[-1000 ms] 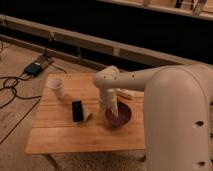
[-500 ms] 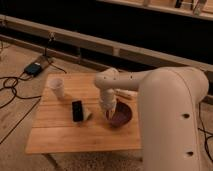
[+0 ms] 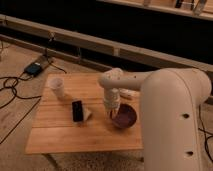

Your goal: Drag the ceramic bowl in a circle

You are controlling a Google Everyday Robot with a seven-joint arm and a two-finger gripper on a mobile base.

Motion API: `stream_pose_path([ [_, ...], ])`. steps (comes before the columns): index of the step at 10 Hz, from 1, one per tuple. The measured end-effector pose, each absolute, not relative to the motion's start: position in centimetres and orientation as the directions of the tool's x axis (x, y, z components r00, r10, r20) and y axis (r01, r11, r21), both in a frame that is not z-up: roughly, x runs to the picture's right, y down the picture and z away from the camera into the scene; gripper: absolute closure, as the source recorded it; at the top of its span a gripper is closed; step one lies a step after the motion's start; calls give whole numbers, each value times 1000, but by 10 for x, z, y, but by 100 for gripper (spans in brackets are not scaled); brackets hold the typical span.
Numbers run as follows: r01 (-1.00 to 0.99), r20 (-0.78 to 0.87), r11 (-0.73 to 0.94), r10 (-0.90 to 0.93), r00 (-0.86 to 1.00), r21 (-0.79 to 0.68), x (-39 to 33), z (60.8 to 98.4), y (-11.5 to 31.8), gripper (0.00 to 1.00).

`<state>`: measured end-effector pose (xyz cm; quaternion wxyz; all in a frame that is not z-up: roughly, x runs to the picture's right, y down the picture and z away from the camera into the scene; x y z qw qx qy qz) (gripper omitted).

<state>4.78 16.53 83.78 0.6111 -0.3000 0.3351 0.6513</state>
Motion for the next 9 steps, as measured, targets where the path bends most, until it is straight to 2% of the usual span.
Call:
stream_pose_path([
  [4, -991, -778, -27, 618, -117, 128, 81, 848, 137, 100],
  [9, -996, -779, 55, 627, -25, 76, 56, 874, 117, 100],
])
